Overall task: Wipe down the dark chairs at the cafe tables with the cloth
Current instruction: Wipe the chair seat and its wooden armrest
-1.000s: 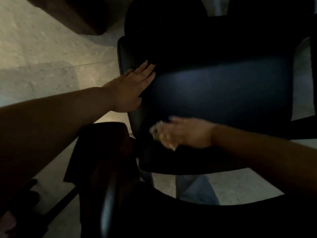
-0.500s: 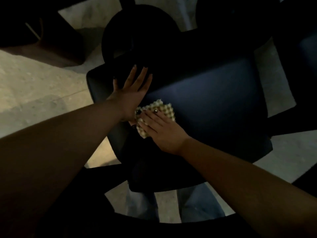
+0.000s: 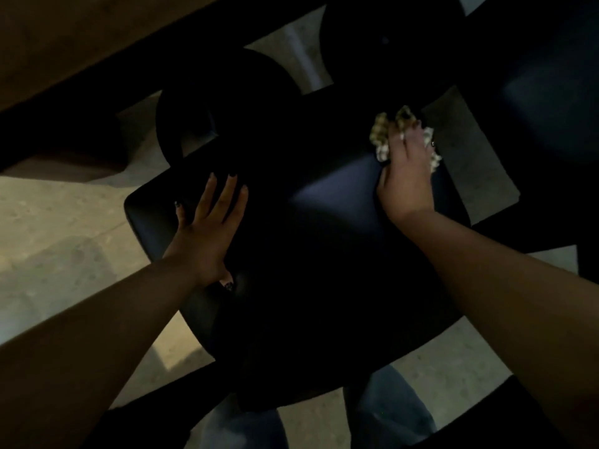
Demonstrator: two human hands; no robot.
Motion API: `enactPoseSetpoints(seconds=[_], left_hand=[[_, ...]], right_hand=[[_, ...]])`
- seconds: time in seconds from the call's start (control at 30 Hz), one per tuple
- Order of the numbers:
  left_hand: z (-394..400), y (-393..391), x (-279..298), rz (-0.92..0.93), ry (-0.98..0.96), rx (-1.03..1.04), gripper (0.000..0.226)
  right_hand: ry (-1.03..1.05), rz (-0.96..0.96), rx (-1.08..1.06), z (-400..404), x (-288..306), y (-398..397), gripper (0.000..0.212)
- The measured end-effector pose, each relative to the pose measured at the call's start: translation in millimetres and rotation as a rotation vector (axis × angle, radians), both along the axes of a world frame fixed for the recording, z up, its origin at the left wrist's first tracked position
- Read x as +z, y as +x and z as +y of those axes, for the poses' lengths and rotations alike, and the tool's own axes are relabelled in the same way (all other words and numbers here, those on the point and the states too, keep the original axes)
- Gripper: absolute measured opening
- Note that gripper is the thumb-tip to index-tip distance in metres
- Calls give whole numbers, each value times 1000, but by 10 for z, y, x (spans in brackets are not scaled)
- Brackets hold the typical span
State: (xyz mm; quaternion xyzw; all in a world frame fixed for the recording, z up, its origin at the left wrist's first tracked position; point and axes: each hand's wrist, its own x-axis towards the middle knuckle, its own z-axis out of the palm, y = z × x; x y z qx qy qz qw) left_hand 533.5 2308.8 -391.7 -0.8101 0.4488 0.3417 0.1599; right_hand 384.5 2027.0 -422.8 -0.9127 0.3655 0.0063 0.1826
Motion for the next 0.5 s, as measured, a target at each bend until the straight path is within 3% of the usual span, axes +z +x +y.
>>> enactPoseSetpoints(seconds=[0.17,0.27,0.4,0.5], left_hand=[[-91,-59,46,-4,45,-23,163],[-247,-107,108,22,31,-172,156],[-793,-173,189,125,-131,-350,144],[-1257,-255,179,170,-120,-448,136]], right_hand=[[8,-17,-292,149,-29,-301,68],[-1,47,-471,407,-36,-519,71],[0,100,-520,383,-27,-415,69],[-7,69,-463,220,-23,-310,68]])
